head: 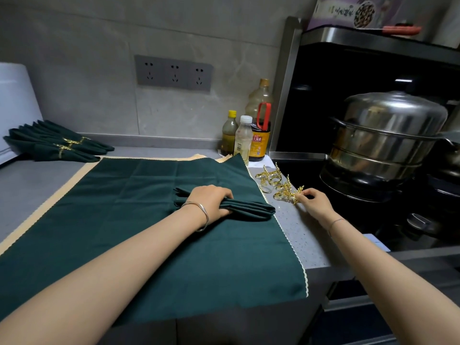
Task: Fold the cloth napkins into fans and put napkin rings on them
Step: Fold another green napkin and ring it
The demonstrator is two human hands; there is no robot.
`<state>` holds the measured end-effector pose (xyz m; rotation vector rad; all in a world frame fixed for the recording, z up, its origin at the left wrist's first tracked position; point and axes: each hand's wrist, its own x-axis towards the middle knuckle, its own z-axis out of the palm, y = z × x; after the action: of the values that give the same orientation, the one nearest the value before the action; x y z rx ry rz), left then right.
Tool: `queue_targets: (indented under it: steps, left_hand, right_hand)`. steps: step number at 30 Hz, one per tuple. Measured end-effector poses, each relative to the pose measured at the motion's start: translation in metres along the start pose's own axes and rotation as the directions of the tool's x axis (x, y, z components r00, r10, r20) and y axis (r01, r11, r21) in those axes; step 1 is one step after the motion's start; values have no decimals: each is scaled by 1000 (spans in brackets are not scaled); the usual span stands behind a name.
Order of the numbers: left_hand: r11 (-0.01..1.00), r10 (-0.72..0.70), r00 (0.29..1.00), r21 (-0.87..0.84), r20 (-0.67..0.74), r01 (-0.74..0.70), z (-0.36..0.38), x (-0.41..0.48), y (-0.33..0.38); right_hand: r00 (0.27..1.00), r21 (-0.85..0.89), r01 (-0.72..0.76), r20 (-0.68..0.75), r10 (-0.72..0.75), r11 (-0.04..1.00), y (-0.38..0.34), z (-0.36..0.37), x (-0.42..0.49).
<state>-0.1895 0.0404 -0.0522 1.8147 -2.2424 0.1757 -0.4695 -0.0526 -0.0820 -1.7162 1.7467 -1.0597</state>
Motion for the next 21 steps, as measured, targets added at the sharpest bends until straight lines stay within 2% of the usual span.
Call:
queue_targets:
  steps: [6,8,11,14,18,21]
  left_hand:
    - [998,-56,998,-29,-28,55,-3,-3,-7]
    - [997,-72,997,-37,-34,71,-7,-5,-11]
    - [994,-98,994,-55,-38,96,-12,-9,-17]
    - [993,-103,994,-58,-31,101,-16,-17,-21]
    - [998,-63,998,-13,-7,63,-21,-30,-20]
    - [999,-32,999,27,3,32,-24,-40,-22]
  right_hand:
    - [1000,106,9,3,-10,994,2,-18,-13]
    - [995,163,41,82,-55,986,-9,-27,-26]
    - [950,259,36,290,-113,965,-33,-31,-51]
    - [875,206,1,473,-100,979,-56,-26,-67]
    - [814,118,30,574,-93,993,-82,-7,-75]
    - [798,221,-93,599,-60,971,-96,13,-80]
